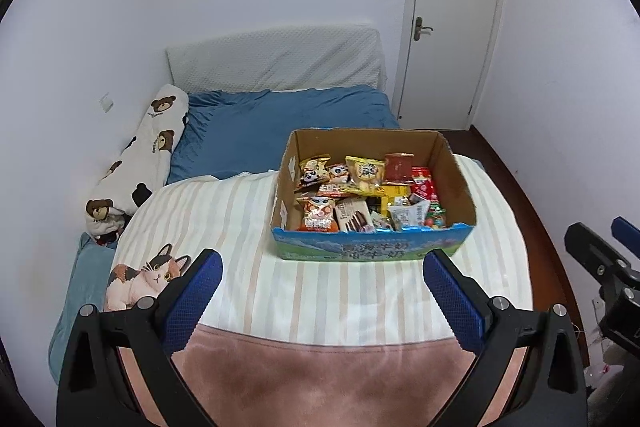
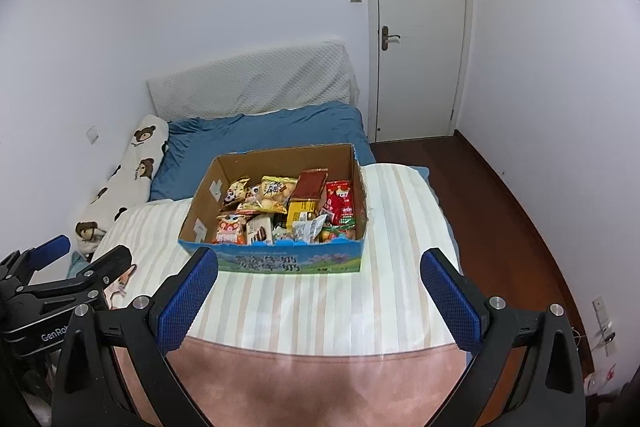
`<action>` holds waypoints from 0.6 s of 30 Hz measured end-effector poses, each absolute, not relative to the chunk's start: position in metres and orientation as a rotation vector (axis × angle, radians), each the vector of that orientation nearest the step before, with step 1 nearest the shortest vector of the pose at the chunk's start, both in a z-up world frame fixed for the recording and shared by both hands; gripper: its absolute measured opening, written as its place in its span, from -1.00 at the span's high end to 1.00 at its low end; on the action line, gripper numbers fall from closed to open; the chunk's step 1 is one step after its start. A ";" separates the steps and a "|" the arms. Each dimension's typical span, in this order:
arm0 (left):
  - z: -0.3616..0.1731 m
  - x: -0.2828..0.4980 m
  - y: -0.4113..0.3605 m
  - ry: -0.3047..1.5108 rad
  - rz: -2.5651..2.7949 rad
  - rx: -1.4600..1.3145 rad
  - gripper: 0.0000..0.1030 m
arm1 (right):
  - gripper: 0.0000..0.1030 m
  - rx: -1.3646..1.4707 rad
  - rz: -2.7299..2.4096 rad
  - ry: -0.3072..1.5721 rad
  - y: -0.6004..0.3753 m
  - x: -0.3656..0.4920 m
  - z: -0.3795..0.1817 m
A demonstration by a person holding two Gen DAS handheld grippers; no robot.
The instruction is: Organize snacks
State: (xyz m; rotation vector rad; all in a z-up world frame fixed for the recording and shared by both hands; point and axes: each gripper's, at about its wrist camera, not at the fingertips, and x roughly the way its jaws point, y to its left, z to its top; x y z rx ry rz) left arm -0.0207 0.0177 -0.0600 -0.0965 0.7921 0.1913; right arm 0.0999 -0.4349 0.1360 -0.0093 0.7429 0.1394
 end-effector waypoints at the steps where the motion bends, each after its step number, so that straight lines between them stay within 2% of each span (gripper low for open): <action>1: -0.062 -0.016 0.018 0.794 0.196 -0.093 -1.00 | -1.00 -0.010 0.137 0.745 -0.434 0.105 0.134; 18: -0.091 0.048 0.027 0.865 0.204 -0.101 -1.00 | -1.00 -0.015 0.093 0.776 -0.421 0.177 0.105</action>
